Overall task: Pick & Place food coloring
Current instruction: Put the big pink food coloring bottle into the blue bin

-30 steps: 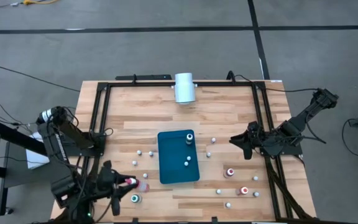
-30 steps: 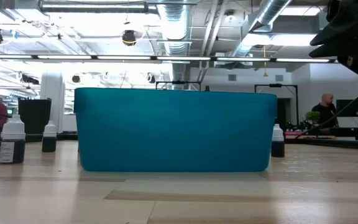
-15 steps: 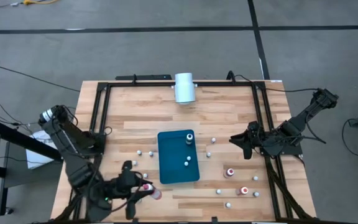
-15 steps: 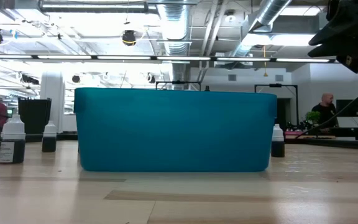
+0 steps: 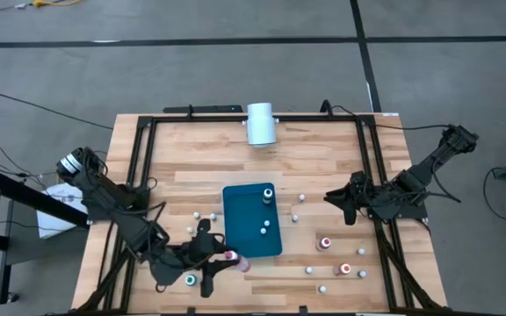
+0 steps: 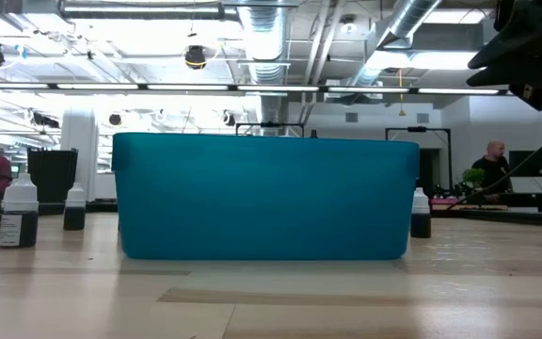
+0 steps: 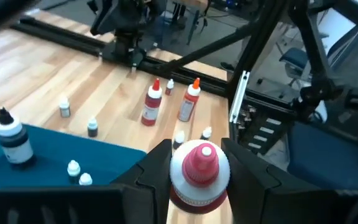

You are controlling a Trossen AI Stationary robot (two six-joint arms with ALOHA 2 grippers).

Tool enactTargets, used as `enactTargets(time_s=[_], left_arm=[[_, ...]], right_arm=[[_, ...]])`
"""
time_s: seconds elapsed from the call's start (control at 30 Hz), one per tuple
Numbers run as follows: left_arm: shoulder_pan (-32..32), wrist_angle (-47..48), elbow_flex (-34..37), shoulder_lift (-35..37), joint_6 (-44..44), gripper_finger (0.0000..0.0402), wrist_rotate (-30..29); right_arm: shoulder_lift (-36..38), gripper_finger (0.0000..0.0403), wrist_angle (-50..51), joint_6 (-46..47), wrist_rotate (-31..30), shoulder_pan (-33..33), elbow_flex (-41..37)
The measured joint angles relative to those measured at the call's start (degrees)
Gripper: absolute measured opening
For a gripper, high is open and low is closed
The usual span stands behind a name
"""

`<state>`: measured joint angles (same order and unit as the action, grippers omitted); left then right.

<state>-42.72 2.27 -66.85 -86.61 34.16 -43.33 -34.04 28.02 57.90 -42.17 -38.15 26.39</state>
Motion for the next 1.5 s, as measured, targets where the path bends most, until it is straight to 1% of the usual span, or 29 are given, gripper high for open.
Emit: enactTargets(time_s=[0.13, 0.27, 0.5, 0.67, 0.83, 1.03, 1.2, 1.5], left_arm=[[1.23, -10.40, 4.39, 0.02, -3.24, 0.0108, 0.45], [2.27, -23.73, 10.52, 0.00, -6.65, 0.0108, 0.80], [3.84, -47.78, 20.08, 0.00, -11.60, 0.0108, 5.00], [4.75, -60.18, 25.28, 0.00, -12.61, 0.0108, 8.40], [5.74, -69.27, 29.16, 0.00, -12.64, 0.0108, 11.82], [6.94, -77.86, 32.51, 0.03, -13.40, 0.0108, 16.74], [8.22, -82.46, 34.21, 0.04, -13.56, 0.0108, 18.80], [10.95, -88.00, 34.40, 0.03, -14.04, 0.0108, 27.46]], right_arm=[[-0.02, 0.0095, 0.01, -0.03, 0.04, 0.00, 0.00], [-0.02, 0.0095, 0.03, -0.03, 0.17, 0.00, 0.00], [0.00, 0.0095, 0.03, 0.03, 0.35, 0.00, 0.00], [0.00, 0.0095, 0.03, 0.08, 0.42, 0.00, 0.00], [-0.02, 0.0095, 0.03, 0.10, 0.42, 0.00, 0.00], [-0.02, 0.0095, 0.01, 0.12, 0.39, 0.00, 0.00], [0.00, 0.0095, -0.17, 0.13, 0.33, 0.00, 0.00], [0.00, 0.0095, -0.19, 0.12, 0.33, 0.00, 0.00]])
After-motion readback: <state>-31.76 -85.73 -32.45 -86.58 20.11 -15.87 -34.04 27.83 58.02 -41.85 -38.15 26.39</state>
